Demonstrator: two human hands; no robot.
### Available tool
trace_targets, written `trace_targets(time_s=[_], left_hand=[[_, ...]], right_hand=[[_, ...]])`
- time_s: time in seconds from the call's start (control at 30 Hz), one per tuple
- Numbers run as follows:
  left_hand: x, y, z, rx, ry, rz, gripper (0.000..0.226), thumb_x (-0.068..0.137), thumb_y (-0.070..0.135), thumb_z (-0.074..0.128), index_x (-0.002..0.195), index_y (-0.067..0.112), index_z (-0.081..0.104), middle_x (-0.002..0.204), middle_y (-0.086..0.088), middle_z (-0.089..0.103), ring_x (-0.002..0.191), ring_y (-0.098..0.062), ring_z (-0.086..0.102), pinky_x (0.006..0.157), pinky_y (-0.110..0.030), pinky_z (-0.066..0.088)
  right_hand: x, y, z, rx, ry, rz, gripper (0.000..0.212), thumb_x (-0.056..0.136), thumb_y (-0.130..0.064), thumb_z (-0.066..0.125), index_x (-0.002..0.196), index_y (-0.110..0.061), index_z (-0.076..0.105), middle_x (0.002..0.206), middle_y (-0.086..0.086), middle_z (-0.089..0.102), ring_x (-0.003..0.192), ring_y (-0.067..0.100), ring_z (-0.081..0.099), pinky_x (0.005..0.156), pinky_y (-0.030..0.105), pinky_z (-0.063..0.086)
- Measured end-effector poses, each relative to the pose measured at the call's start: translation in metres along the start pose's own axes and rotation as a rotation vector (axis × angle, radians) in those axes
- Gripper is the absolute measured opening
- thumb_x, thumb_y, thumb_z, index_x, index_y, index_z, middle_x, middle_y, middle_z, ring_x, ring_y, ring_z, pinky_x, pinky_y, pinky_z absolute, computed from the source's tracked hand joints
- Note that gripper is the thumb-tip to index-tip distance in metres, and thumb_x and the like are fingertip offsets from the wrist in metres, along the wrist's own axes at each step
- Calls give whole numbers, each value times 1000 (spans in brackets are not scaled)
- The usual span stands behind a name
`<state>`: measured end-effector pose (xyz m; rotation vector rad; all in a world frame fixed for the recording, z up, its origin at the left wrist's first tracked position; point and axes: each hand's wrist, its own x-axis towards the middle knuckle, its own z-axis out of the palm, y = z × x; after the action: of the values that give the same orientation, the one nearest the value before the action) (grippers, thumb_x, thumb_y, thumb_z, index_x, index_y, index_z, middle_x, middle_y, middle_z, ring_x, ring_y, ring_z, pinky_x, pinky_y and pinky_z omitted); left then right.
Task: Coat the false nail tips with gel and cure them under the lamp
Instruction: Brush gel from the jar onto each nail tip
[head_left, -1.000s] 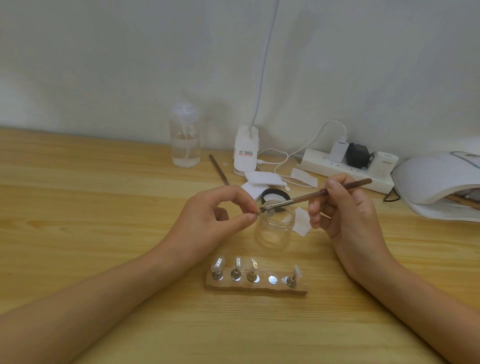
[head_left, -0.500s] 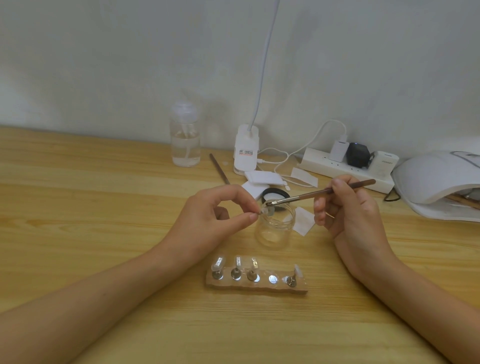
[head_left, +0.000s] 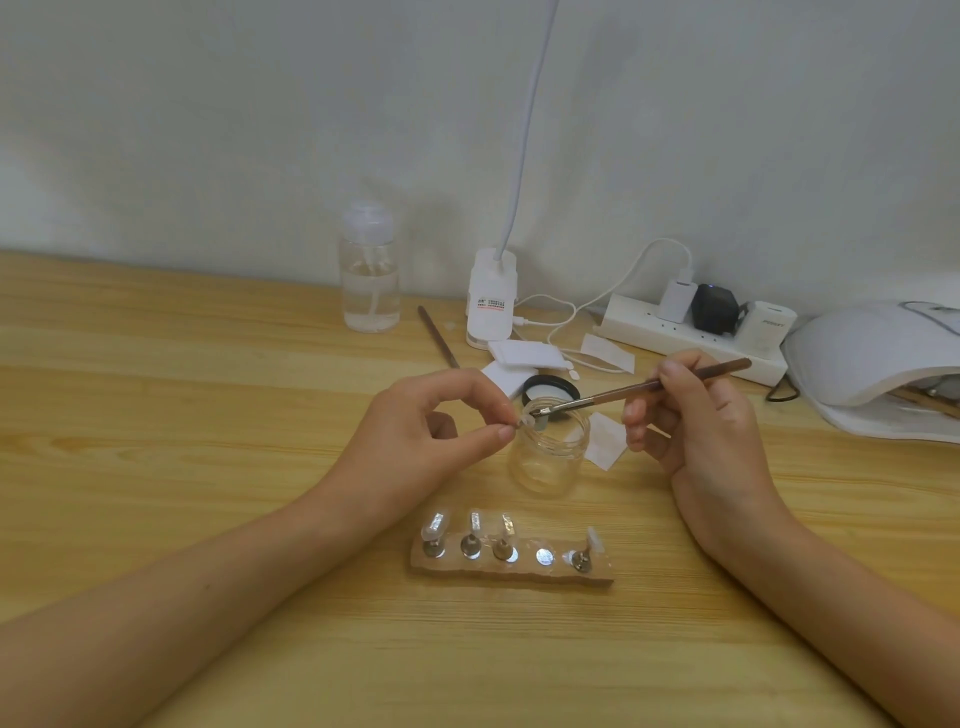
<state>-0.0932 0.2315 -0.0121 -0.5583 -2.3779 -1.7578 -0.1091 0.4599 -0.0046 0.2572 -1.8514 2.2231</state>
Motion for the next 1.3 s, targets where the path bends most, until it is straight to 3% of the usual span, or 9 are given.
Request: trace_targets(time_s=[0.17, 0.3, 0.47, 0.6, 0.77, 1.0, 1.3], left_hand=[[-1, 0, 0, 0, 0, -10, 14, 84, 15, 76, 80, 28, 71, 94, 13, 70, 51, -10, 39, 52, -20, 37], [0, 1, 1, -1, 2, -24, 13, 84, 15, 76, 80, 27, 71, 93, 13, 70, 50, -9, 38, 51, -17, 36], [0, 1, 1, 2, 2, -26, 13, 83, 17, 75, 80, 28, 71, 93, 13, 70, 51, -10, 39, 51, -18, 36], [0, 1, 1, -3, 1, -33, 12, 84, 17, 76, 81, 27, 72, 94, 12, 70, 52, -12, 39, 53, -20, 37], [0, 2, 1, -5, 2, -34, 12, 84, 17, 76, 80, 28, 72, 96, 12, 70, 54, -12, 41, 56, -24, 39], [-1, 2, 1, 2, 1, -33, 13, 84, 17, 76, 80, 28, 71, 96, 11, 70, 53, -12, 40, 55, -24, 38], [0, 2, 1, -3, 4, -29, 17, 83, 15, 76, 77, 30, 71, 93, 9, 70, 51, -9, 39, 51, -18, 35]], right_hand=[[-3, -3, 3, 13, -64, -45, 16, 98, -24, 49, 86, -15, 52, 61, 2, 62, 56, 13, 59, 51, 23, 50], [-1, -1, -1, -10, 11, -24, 21, 103, -18, 45, 83, -16, 53, 60, 1, 61, 55, 12, 57, 51, 22, 49], [-3, -4, 3, 7, -74, -78, 19, 101, -20, 47, 83, -17, 53, 62, 1, 62, 57, 13, 59, 51, 22, 50], [-2, -3, 1, -21, 1, -56, 22, 103, -16, 44, 83, -16, 53, 59, 2, 61, 54, 12, 58, 50, 22, 48], [-4, -5, 4, -7, -84, -116, 24, 103, -17, 44, 82, -20, 55, 62, 1, 62, 57, 13, 60, 52, 22, 50], [-4, -4, 1, -85, -5, -118, 21, 103, -14, 44, 84, -16, 53, 61, 1, 62, 57, 13, 61, 50, 22, 50], [4, -12, -17, -65, 141, -130, 39, 101, -12, 43, 68, -28, 55, 52, -3, 51, 48, 10, 48, 42, 20, 39]])
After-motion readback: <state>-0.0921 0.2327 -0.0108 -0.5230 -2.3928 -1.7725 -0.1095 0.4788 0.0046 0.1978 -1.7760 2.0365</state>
